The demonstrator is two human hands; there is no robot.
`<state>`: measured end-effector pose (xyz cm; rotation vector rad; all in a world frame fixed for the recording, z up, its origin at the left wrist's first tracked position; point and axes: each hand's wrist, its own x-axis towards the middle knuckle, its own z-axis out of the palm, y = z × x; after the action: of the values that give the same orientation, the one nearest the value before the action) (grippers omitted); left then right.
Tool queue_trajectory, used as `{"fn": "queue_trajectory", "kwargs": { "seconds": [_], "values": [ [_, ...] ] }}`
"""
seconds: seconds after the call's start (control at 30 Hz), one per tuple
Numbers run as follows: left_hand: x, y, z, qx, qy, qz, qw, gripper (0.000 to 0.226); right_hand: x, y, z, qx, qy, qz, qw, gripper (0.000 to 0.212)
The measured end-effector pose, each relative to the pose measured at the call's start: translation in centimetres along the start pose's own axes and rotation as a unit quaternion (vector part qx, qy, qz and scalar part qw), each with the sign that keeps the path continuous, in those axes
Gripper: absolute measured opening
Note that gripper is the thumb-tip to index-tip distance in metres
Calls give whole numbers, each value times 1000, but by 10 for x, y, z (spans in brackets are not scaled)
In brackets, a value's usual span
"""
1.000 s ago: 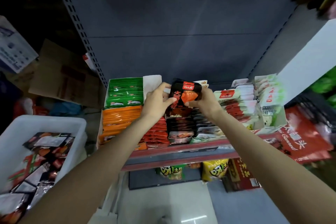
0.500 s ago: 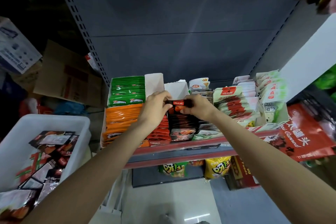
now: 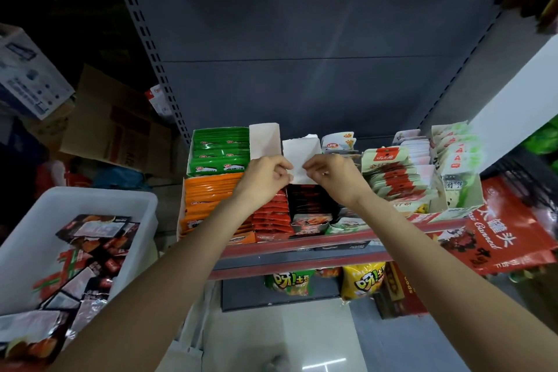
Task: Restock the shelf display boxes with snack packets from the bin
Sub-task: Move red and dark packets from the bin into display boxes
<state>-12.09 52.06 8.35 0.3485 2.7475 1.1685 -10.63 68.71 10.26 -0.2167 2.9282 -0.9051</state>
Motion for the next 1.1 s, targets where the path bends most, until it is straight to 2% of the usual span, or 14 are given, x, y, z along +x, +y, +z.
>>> {"fn": "queue_trajectory", "kwargs": {
  "seconds": [0.1,0.27,0.43,0.53,0.6,0.67,0.73,0.8,0.9,1.0,1.1],
  "values": [
    [-16,-12,-23,-39,61,-13,997,15,-3,-30,9,44,28,-15,999,20],
    [-59,-59,-69,-43,162,-64,984,15,3,-101,56,59,6,-84,995,27],
    [-115,-153,-122,20,236,-152,960,17,19,-183,147,54,-84,-125,987,33],
    [-149,-221,-155,50,245,-211,945,21,32,-226,211,47,-153,-95,982,39],
    [-165,-269,-176,72,213,-243,944,21,41,-249,254,36,-195,-61,978,40],
    [-176,-319,-191,115,134,-267,947,22,50,-268,294,10,-220,-21,975,41],
    [-184,-365,-202,141,58,-255,955,25,61,-280,328,-15,-227,28,973,45],
    [-188,-397,-210,139,13,-222,965,29,72,-285,359,-56,-236,65,968,50],
    [-184,-423,-213,132,-40,-206,969,37,87,-284,393,-108,-245,104,958,57],
    [-171,-437,-209,115,-68,-218,967,41,97,-279,415,-107,-254,146,950,73],
    [-160,-441,-206,45,-86,-275,956,39,101,-277,433,-89,-253,134,954,89]
  ]
}}
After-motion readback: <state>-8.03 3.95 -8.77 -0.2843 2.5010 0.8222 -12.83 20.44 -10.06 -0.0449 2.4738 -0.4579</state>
